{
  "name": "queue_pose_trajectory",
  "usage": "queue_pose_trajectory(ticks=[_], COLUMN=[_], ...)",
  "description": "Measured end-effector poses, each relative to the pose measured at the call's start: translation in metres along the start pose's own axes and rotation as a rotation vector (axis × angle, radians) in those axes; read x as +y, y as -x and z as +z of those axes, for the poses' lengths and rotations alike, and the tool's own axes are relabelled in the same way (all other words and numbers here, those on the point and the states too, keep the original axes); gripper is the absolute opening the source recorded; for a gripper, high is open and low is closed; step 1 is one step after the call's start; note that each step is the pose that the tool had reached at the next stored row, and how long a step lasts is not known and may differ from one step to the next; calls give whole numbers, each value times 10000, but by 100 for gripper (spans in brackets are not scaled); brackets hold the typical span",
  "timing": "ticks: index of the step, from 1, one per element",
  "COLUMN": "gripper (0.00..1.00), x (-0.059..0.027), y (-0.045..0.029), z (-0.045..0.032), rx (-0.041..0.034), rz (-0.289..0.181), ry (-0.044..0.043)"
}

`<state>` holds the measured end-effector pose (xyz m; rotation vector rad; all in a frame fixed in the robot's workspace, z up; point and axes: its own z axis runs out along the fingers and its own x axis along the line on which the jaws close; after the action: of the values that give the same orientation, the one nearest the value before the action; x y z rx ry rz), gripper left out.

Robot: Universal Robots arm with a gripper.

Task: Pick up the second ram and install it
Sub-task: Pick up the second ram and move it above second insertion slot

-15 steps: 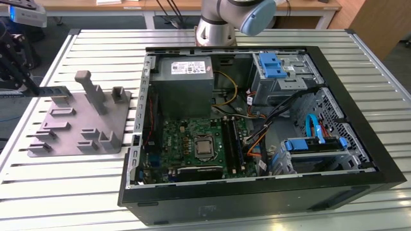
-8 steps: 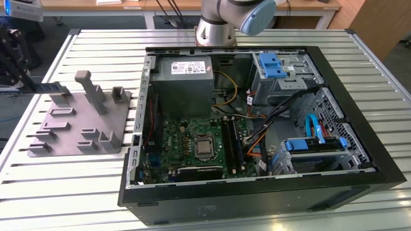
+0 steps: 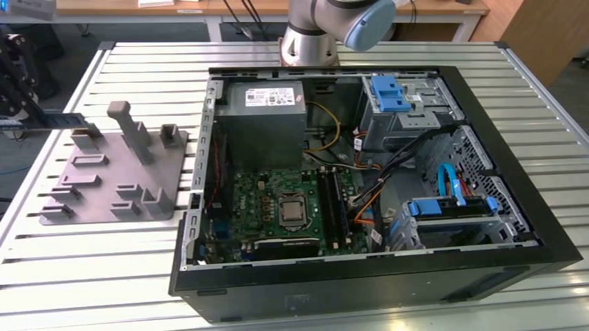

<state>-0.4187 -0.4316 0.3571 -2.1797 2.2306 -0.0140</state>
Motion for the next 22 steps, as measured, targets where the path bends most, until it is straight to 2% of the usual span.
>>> queue_pose_trajectory(ticks=[22], gripper=[14], x=[-7], y=[3], z=[-314], rx=[0], rz=[0], ry=[0])
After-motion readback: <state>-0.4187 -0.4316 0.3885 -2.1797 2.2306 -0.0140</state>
